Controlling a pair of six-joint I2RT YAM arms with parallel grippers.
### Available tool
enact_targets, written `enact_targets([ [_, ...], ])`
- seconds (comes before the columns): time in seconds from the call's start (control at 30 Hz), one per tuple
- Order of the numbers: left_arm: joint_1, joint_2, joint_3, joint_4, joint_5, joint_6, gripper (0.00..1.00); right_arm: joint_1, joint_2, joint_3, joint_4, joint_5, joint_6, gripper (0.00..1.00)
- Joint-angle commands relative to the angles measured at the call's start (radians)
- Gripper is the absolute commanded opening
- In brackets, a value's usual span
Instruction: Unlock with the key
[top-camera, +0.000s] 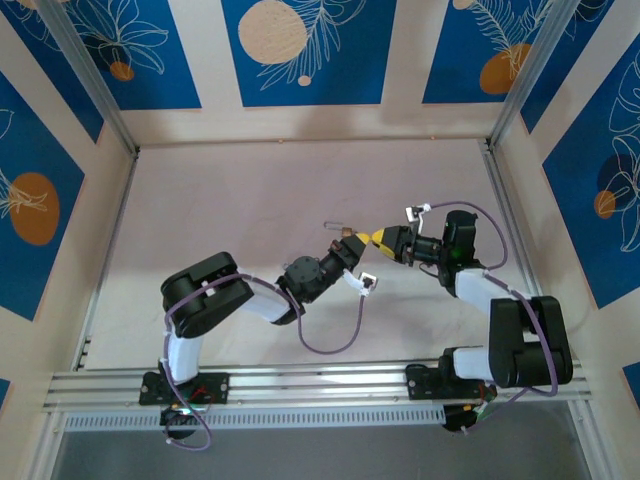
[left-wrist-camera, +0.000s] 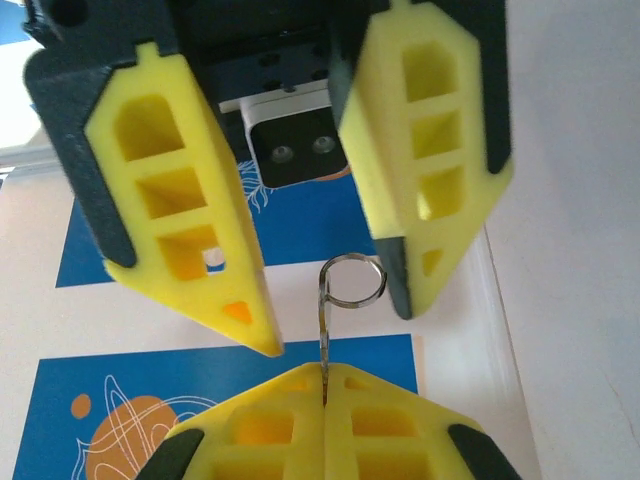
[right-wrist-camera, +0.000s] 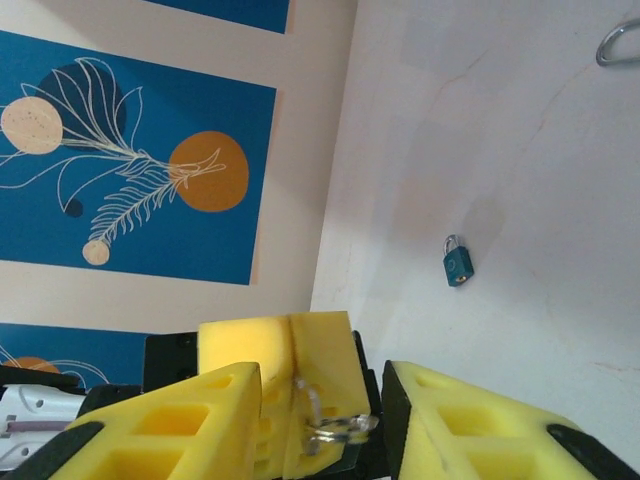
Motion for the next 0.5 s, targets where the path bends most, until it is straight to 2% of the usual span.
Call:
enact_targets([
  [0.0, -0.013, -0.011, -0.009, 0.038, -0.019, 0.002, 0.0, -0.003, -0.054, -0.006, -0.038, -0.004, -0.024, 0.36],
  [0.47, -0.012, 0.009, -0.007, 0.038, -0.03, 0.011, 0.0, -0.018, -0.061, 0.002, -0.115, 0.032, -0.061, 0.19],
])
